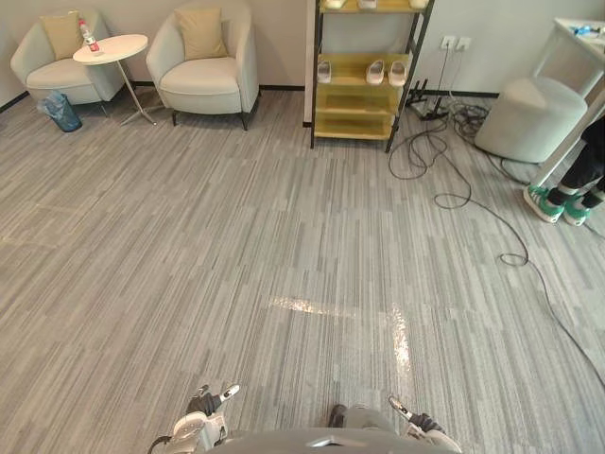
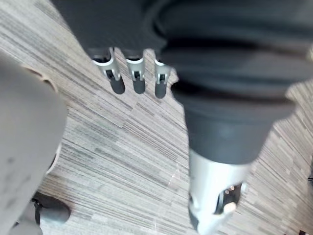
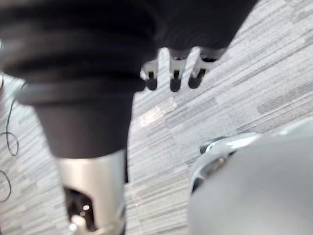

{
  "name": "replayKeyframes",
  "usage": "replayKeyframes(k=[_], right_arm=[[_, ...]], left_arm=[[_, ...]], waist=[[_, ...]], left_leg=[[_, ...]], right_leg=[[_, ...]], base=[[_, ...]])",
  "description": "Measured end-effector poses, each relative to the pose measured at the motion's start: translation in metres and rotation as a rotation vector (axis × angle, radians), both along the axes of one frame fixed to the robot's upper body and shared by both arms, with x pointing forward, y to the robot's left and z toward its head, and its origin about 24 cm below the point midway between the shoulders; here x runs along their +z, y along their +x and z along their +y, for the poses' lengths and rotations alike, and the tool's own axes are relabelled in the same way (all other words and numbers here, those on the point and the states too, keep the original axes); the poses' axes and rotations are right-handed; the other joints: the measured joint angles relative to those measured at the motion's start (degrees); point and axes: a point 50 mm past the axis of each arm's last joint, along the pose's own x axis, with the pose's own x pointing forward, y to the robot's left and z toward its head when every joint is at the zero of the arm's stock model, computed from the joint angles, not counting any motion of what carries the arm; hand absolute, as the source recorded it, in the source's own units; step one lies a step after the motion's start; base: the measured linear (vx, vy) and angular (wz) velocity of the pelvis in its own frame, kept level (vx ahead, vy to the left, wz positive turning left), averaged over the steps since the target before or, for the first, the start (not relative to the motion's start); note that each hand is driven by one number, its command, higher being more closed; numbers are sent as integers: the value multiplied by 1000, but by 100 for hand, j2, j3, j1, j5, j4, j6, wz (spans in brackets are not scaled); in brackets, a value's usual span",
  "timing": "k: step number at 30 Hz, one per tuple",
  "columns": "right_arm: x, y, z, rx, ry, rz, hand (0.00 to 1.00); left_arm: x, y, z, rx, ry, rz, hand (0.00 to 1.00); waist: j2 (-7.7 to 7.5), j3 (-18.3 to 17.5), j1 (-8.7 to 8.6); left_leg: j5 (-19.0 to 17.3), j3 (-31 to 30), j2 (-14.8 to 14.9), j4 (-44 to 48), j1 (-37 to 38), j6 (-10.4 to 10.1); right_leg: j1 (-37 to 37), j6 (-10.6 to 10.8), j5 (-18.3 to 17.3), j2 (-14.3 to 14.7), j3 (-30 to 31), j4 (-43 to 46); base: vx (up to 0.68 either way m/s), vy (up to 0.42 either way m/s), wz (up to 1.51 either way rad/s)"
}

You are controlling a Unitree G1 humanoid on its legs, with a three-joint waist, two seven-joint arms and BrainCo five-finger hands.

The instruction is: Pick up cushions and gather them together orderly.

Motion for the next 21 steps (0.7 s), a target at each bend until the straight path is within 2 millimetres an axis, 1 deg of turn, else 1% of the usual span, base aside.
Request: replayKeyframes(k=[1, 2, 3, 4, 5, 6, 7, 8, 9, 10, 11, 12, 13, 15, 16, 18, 19, 21], right_arm=[[0, -2, -1, -1, -4, 3, 0], [0, -7, -3, -5, -9, 15, 0], [0, -12, -5, -10, -13, 28, 0], [-1, -17, -4, -11, -10, 40, 0], [-1, -17, -5, -11, -9, 42, 0], [-1, -16, -5, -11, -10, 40, 0], [-1, -17, -5, -11, -8, 42, 0], [-2, -17, -4, -11, -7, 42, 0], [-2, -16, -4, -9, -6, 42, 0], [-1, -16, -5, -8, -9, 41, 0], [-1, -17, -7, -8, -16, 41, 0], [0, -21, -14, -7, -32, 56, 0], [-1, -20, -9, -5, -20, 54, 0], [-2, -14, -1, 2, -2, 39, 0], [-2, -15, 0, 4, 2, 40, 0], [-3, -14, 5, 5, 12, 38, 0], [-3, -14, 6, 5, 12, 36, 0], [-3, -14, 6, 5, 12, 37, 0]], left_arm=[[1, 1, 1, 1, 3, -7, 0], [1, 1, -2, 1, -1, -10, 0], [1, 2, -2, 3, -3, -13, 0], [1, 2, 0, -4, 5, -13, 0], [1, 2, 0, -11, 7, -14, 0], [1, 3, 0, -18, 7, -15, 0], [2, 3, 0, -21, 8, -16, 0], [2, 4, 1, -23, 10, -18, 0], [2, 5, 1, -29, 12, -19, 0], [2, 4, 0, -33, 12, -18, 0], [2, 4, -3, -40, 7, -16, 0], [0, 3, -9, -37, -12, -12, 0], [1, 5, -4, -52, 6, -16, 0], [2, 6, 0, -49, 18, -20, 0], [3, 6, 3, -48, 24, -19, 0], [3, 6, 6, -49, 32, -18, 0], [3, 5, 7, -49, 33, -16, 0], [2, 4, 6, -49, 32, -11, 0]], waist=[[53, -11, -1], [43, 28, 59], [123, 21, 98], [104, 20, 105], [109, 19, 105], [121, 24, 97], [96, 26, 117], [81, 35, 125], [69, 43, 125], [81, 38, 106], [143, 23, 101], [234, 0, 144], [132, -49, 146], [-18, 4, 136], [-114, -29, 146], [-142, -34, 148], [-213, -48, 149], [-160, -28, 147]], left_leg=[[80, -82, 91, 509, -260, 42], [234, -102, 196, 1112, -575, 83], [507, -97, 340, 1685, -755, 127], [643, -92, 348, 1993, -869, 113], [573, -71, 342, 2019, -878, 162], [273, 57, 343, 1880, -937, 170], [4, 203, 324, 1529, -996, 165], [-69, 259, 299, 1304, -1000, 158], [-116, 329, 204, 791, -1003, 152], [-19, 300, 33, -11, -989, 77], [339, 183, -73, -663, -925, 1], [778, 46, -173, -1098, -824, 87], [785, 13, -378, -1255, -706, 77], [721, 41, -590, -1373, -609, 191], [689, 55, -678, -1403, -595, 244], [713, 51, -800, -1589, -470, 283], [722, 47, -830, -1689, -347, 295], [785, 40, -862, -1856, -203, 319]], right_leg=[[58, 4, 9, 8, -20, -43], [162, 4, 9, 50, -14, -117], [381, -16, 21, 112, 9, -279], [524, -61, 48, 96, 93, -391], [576, -65, 51, 87, 166, -458], [642, -108, 86, 71, 297, -592], [663, -136, 155, 5, 394, -674], [667, -76, 168, -47, 424, -667], [681, 18, 142, -156, 476, -635], [695, 188, 81, -294, 516, -549], [686, 368, 51, -317, 546, -461], [682, 538, -31, -328, 651, -372], [742, 558, 20, -446, 779, -524], [879, 580, 54, -617, 797, -697], [910, 595, 78, -690, 795, -755], [1039, 570, 108, -750, 781, -899], [1138, 569, 113, -756, 780, -953], [1232, 572, 112, -749, 766, -1024]], base=[[88, -69, 15], [126, -14, 5], [187, -6, 2], [188, 6, -4], [202, 23, -16], [183, 53, -31], [175, 74, -33], [159, 123, -29], [167, 183, -20], [173, 209, -15], [177, 264, -15], [173, 242, -12], [178, 223, -8], [182, 185, 8], [171, 180, 10], [120, 91, 5], [87, 31, 1], [30, 0, -1]])
